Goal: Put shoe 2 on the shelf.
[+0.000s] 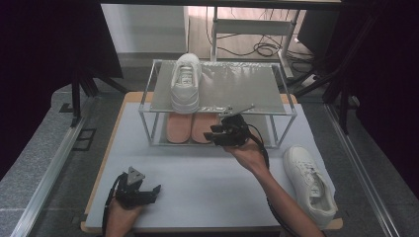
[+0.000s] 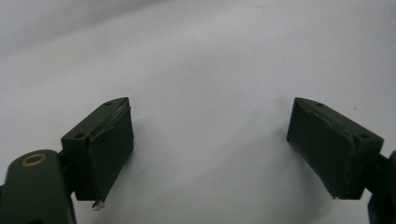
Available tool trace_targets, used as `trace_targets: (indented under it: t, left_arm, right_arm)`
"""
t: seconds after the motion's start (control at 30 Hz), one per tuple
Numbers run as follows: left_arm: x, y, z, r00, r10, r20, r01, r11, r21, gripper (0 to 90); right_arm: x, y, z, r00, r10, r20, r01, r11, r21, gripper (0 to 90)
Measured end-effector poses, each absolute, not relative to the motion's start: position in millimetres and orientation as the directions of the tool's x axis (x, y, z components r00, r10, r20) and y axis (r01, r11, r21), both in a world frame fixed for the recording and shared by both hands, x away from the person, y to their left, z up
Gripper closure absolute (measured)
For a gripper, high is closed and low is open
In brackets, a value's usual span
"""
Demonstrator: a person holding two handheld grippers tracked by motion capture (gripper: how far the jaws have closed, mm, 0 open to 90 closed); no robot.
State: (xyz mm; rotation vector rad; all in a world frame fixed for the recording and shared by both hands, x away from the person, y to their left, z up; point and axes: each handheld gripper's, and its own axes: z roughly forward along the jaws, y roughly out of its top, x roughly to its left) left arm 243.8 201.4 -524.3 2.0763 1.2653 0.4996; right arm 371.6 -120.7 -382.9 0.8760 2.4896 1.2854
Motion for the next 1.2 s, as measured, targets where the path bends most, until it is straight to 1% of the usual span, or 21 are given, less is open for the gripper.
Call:
trace_targets:
  t: [0.13,0.23,0.33,0.4,0.6,0.77,0.83,1.2]
  left_arm:
    - [244,201,-524,0.462,0.887,-0.01,0.64,-0.325,0.697,14.7]
    - [244,201,-524,0.465,0.885,-0.007,0.637,-0.329,0.697,14.7]
    - [244,201,-524,0.464,0.886,-0.006,0.637,-0.329,0.697,14.7]
    - [244,201,-524,0.465,0.885,-0.007,0.637,-0.329,0.697,14.7]
    - [244,201,-524,0.465,0.886,-0.007,0.637,-0.329,0.697,14.7]
    - [244,201,-524,0.463,0.886,-0.007,0.636,-0.327,0.699,14.7]
    - [244,201,-524,0.464,0.886,-0.006,0.637,-0.329,0.697,14.7]
    - [244,201,-524,0.462,0.887,-0.01,0.639,-0.325,0.697,14.6]
  right_arm:
    - [367,-126,-390,-0.806,0.59,0.049,0.397,0.477,0.784,51.3]
    - [364,-132,-395,-0.81,0.585,0.052,0.406,0.494,0.769,50.5]
    - [360,-139,-400,-0.805,0.591,0.06,0.421,0.497,0.759,46.8]
    - [357,-144,-402,-0.797,0.602,0.047,0.426,0.505,0.75,45.0]
    - [348,-163,-407,-0.786,0.618,0.014,0.431,0.532,0.729,46.4]
    - [341,-183,-410,-0.766,0.643,-0.007,0.444,0.537,0.718,53.7]
    - [338,-191,-411,-0.752,0.659,-0.003,0.46,0.528,0.714,58.8]
    - [328,-238,-415,-0.68,0.733,0.008,0.542,0.495,0.68,79.1]
